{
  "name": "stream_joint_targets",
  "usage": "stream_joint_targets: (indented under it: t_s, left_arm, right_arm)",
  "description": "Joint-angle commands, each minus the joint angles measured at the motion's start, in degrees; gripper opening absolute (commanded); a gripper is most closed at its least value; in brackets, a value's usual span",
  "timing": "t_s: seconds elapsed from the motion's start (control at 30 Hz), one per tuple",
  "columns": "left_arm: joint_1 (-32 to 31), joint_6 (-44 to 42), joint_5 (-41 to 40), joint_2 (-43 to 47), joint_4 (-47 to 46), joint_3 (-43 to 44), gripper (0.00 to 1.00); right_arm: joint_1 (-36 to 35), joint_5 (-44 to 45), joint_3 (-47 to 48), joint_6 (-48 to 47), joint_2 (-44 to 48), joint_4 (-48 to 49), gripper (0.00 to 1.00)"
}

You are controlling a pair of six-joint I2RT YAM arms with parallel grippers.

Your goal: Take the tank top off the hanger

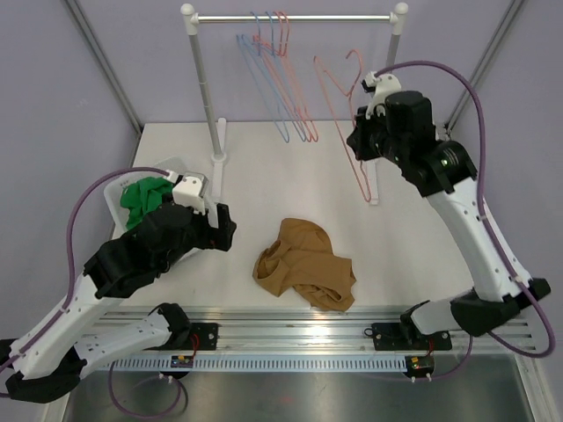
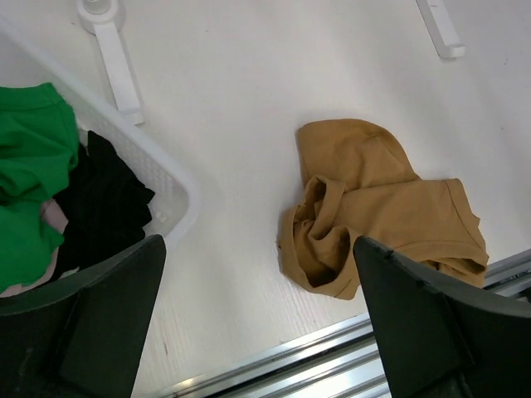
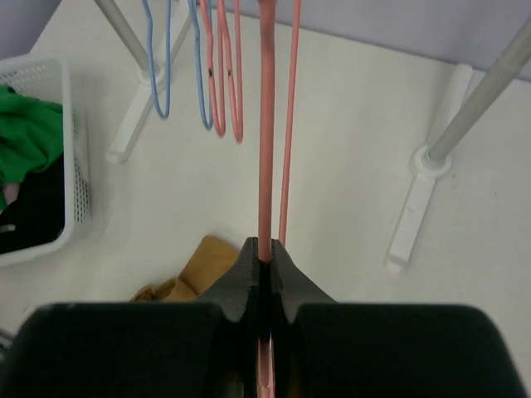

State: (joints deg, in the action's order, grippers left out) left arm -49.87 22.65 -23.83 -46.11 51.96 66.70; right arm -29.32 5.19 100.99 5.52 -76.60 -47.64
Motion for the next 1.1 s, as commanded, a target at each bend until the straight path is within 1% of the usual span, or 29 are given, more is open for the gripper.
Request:
stream_joint_targets:
  t_s: [0.0,0.03,0.07,0.13,0.17,0.2,0.23,0.27,0.37,0.4,0.43,0.5,0.63,0.73,0.77,0.9,0.97,1.07]
  left_arm:
    - [-0.14,-5.51,-2.97,3.9,0.34,-3.23,0.99]
    - [-0.14,-5.69,-3.06,4.7,-0.37,-4.37,0.99]
    - [-0.06,-5.69,-3.06,5.32,-1.5,-6.47,0.99]
    - [-0.06,-5.87,-2.01,5.68,-2.48,-7.98,0.99]
    - [0.03,-6.04,-1.74,5.42,-2.83,-8.42,0.99]
    - [0.03,-6.04,-1.48,4.98,-2.92,-8.69,0.99]
    - [0.03,-6.3,-1.3,4.1,-2.83,-8.69,0.99]
    - [0.12,-6.39,-1.21,3.66,-2.75,-8.69,0.99]
    - [0.47,-6.57,-0.69,3.39,-3.36,-8.86,0.99]
    - [0.56,-6.66,0.27,3.48,-3.54,-9.04,0.99]
    - [0.91,-6.83,0.8,4.0,-4.06,-9.3,0.99]
    - [1.44,-6.92,2.55,4.27,-4.59,-10.0,0.99]
    - [2.84,-7.27,5.55,4.45,-5.99,-10.88,0.99]
    - [4.68,-7.71,8.8,3.74,-6.96,-11.15,0.99]
    - [5.21,-7.8,10.55,3.4,-7.14,-11.15,0.99]
    - [6.89,-7.98,12.23,3.21,-7.49,-11.15,0.99]
    - [7.5,-8.15,12.84,3.22,-7.67,-11.15,0.99]
    - [8.03,-8.15,13.2,3.39,-7.93,-11.41,0.99]
  right_arm:
    - [3.64,-3.93,11.66,-2.97,-8.46,-1.58,0.0]
    - [4.27,-4.92,14.38,-3.06,-10.83,-2.19,0.0]
    - [4.71,-6.49,20.24,-3.23,-15.81,-3.85,0.0]
    - [5.59,-7.82,27.03,-4.11,-20.85,-6.05,0.0]
    - [5.85,-8.52,34.46,-4.11,-26.01,-8.59,0.0]
    - [6.2,-9.4,38.19,-4.2,-28.67,-9.83,0.0]
    - [6.81,-10.02,45.97,-4.46,-31.22,-10.89,0.0]
    - [7.08,-10.11,49.79,-4.46,-36.2,-13.33,0.0]
    - [8.49,-11.6,59.12,-4.73,-42.82,-13.81,0.0]
    - [8.75,-11.78,58.8,-4.73,-43.19,-12.15,0.0]
    - [9.45,-11.7,55.92,-4.81,-43.11,-7.6,0.0]
    - [10.51,-11.87,53.97,-4.21,-43.46,-4.06,0.0]
    - [13.67,-13.45,61.59,-3.15,-49.78,-3.17,0.0]
    - [14.29,-13.8,58.8,-3.58,-49.62,-0.8,0.0]
    - [14.47,-13.46,58.19,-3.93,-49.35,-0.7,0.0]
    - [14.64,-13.89,58.0,-4.55,-49.7,-2.54,0.0]
    - [14.56,-14.94,57.66,-4.38,-49.88,-5.18,0.0]
    - [13.42,-15.65,54.76,-5.16,-48.74,-6.94,0.0]
